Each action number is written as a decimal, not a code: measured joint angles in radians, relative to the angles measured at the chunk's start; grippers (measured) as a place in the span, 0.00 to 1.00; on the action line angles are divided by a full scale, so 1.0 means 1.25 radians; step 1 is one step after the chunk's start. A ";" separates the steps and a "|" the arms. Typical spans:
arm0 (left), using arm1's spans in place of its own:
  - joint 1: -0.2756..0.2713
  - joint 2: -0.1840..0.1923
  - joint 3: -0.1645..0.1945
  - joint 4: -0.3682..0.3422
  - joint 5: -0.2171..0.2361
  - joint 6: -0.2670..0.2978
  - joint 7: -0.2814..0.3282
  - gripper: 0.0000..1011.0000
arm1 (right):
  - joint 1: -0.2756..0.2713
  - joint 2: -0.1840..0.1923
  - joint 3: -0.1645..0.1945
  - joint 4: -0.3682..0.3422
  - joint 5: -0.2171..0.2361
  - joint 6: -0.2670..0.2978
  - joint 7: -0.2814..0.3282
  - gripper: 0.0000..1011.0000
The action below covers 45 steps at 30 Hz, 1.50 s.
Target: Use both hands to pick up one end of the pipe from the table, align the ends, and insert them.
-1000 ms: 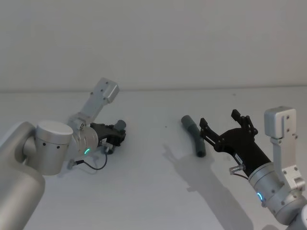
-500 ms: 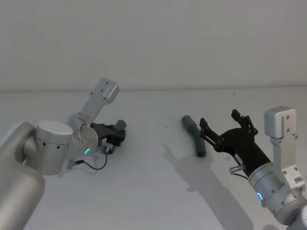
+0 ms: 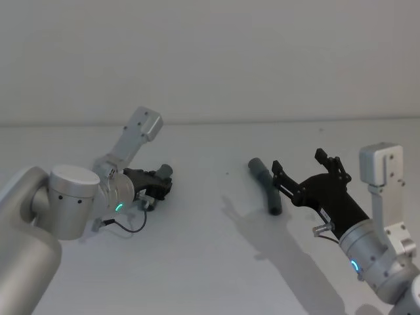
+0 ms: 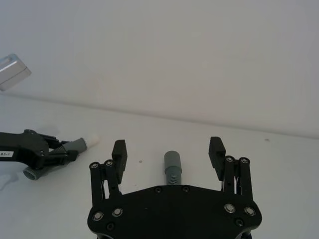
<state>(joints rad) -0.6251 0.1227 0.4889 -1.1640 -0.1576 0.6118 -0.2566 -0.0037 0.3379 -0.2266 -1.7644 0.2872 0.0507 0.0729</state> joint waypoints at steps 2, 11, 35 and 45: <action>0.000 0.000 0.000 0.000 0.000 0.000 0.000 0.34 | 0.009 0.002 -0.001 0.001 0.001 0.016 0.005 0.99; 0.000 0.000 0.000 0.000 0.000 0.000 0.000 0.34 | 0.065 0.013 -0.003 -0.003 0.019 0.140 0.030 0.99; 0.000 0.000 0.000 0.000 0.000 0.000 0.000 0.34 | 0.261 0.010 -0.025 0.077 0.069 0.486 0.085 0.99; 0.000 0.000 0.000 0.000 0.000 0.000 0.000 0.34 | 0.310 0.004 -0.042 0.148 0.066 0.518 0.105 0.99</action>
<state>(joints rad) -0.6251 0.1226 0.4889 -1.1640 -0.1577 0.6117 -0.2566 0.3839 0.3426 -0.2791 -1.5793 0.3694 0.6979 0.2043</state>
